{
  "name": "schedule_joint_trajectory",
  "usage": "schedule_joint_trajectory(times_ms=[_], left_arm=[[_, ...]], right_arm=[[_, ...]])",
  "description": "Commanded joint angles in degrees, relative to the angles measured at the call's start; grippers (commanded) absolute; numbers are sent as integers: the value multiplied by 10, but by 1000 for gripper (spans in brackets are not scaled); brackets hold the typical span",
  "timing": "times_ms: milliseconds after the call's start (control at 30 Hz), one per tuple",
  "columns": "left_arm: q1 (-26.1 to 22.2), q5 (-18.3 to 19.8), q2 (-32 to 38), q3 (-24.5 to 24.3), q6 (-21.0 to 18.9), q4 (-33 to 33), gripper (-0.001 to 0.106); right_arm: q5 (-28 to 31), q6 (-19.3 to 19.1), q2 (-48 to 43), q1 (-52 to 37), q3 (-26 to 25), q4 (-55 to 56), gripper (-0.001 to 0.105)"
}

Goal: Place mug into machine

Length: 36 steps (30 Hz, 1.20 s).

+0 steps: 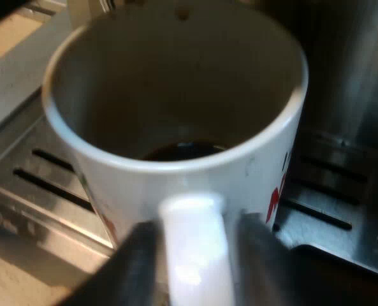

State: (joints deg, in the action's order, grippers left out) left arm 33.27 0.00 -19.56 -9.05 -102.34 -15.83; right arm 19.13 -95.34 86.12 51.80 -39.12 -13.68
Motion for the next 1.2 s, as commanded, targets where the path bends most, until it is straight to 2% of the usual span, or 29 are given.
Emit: schedule_joint_trajectory(times_ms=[33, 100, 133, 233, 533, 700, 800, 900, 1033, 1200], left_arm=[[1, 0, 0, 0, -7, 11, 82], [1, 0, 0, 0, -7, 11, 82], [1, 0, 0, 0, -7, 11, 82], [1, 0, 0, 0, -7, 11, 82], [1, 0, 0, 0, -7, 11, 82], [1, 0, 0, 0, -7, 11, 82], [1, 0, 0, 0, -7, 11, 82], [1, 0, 0, 0, -7, 11, 82], [1, 0, 0, 0, -7, 11, 82], [1, 0, 0, 0, -7, 11, 82]], right_arm=[[4, 2, -7, -1, -9, -15, 56], [32, 5, -17, 3, -9, -4, 62], [62, 5, -24, 6, -8, 0, 63], [99, 5, -41, 21, -4, 24, 63], [98, 5, -63, 62, 62, 26, 63], [98, 5, -61, 62, 104, -74, 63], [90, 5, -50, 56, 105, -121, 63], [55, 4, -25, 44, 105, -172, 63], [54, 4, 3, 37, 103, -204, 63], [51, 4, 53, 23, 75, -218, 63]])
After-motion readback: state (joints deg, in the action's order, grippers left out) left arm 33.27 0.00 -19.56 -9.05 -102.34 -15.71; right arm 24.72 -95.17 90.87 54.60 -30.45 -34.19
